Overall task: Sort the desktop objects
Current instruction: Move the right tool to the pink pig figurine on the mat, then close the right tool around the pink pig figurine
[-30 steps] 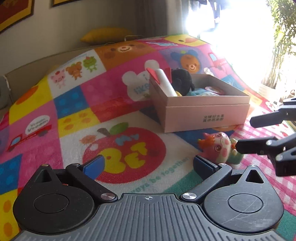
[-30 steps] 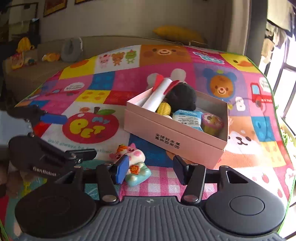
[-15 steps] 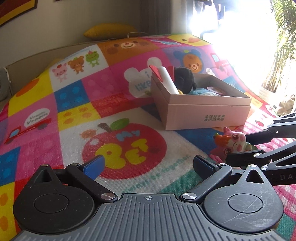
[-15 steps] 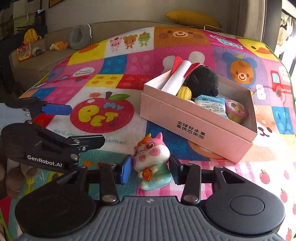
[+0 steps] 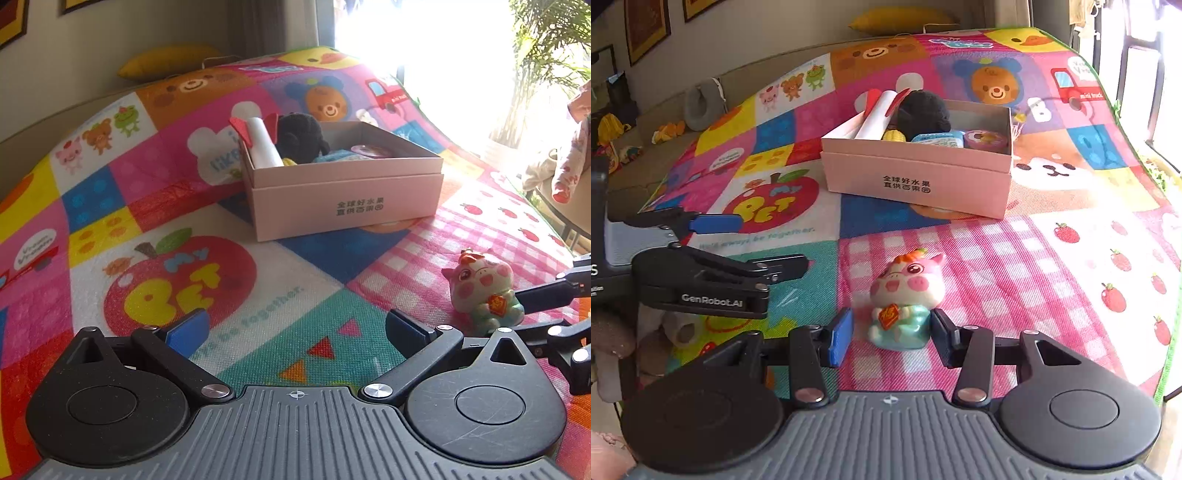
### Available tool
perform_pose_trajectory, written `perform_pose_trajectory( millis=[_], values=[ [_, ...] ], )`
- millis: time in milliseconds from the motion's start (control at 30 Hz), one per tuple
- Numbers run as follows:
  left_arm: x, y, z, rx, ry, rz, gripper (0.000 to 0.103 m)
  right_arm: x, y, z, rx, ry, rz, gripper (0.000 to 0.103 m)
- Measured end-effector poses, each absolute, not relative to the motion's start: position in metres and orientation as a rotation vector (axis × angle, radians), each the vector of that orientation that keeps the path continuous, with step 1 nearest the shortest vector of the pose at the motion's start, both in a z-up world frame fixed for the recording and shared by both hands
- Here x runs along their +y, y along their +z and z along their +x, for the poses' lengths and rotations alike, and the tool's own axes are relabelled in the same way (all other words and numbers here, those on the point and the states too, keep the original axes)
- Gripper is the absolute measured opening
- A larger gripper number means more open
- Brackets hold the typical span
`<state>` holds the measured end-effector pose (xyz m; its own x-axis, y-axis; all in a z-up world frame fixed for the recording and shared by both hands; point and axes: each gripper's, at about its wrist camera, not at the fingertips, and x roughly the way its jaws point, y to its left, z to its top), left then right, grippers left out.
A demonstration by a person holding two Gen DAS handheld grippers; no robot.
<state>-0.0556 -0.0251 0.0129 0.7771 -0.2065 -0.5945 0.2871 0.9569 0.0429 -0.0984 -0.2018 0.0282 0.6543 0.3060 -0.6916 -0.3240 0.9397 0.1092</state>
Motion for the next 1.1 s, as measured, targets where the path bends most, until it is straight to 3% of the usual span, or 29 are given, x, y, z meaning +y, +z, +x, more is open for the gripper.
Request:
perform_pose_trajectory(
  millis=[100,200,267,433,667,967,1100],
  values=[
    [-0.030,0.011,-0.053,0.648,-0.250,0.162,0.103,-0.196,0.023,-0.105,0.779,0.417,-0.013,0.050],
    [-0.031,0.009,-0.050,0.672,-0.243,0.167,0.103,-0.191,0.019,-0.110,0.760,0.404,-0.015,0.061],
    [-0.029,0.008,-0.048,0.684,-0.245,0.158,0.103,-0.191,0.017,-0.111,0.745,0.370,-0.018,0.074],
    [-0.026,0.006,-0.046,0.699,-0.253,0.127,0.103,-0.197,0.011,-0.112,0.733,0.318,-0.032,0.085],
    [-0.025,0.006,-0.046,0.702,-0.254,0.119,0.103,-0.196,0.008,-0.114,0.714,0.313,-0.038,0.092],
    [-0.025,0.006,-0.046,0.702,-0.254,0.119,0.103,-0.196,0.016,-0.117,0.625,0.262,-0.126,0.092],
    [-0.025,0.007,-0.046,0.702,-0.254,0.119,0.103,-0.198,0.022,-0.119,0.616,0.287,-0.110,0.082]
  ],
)
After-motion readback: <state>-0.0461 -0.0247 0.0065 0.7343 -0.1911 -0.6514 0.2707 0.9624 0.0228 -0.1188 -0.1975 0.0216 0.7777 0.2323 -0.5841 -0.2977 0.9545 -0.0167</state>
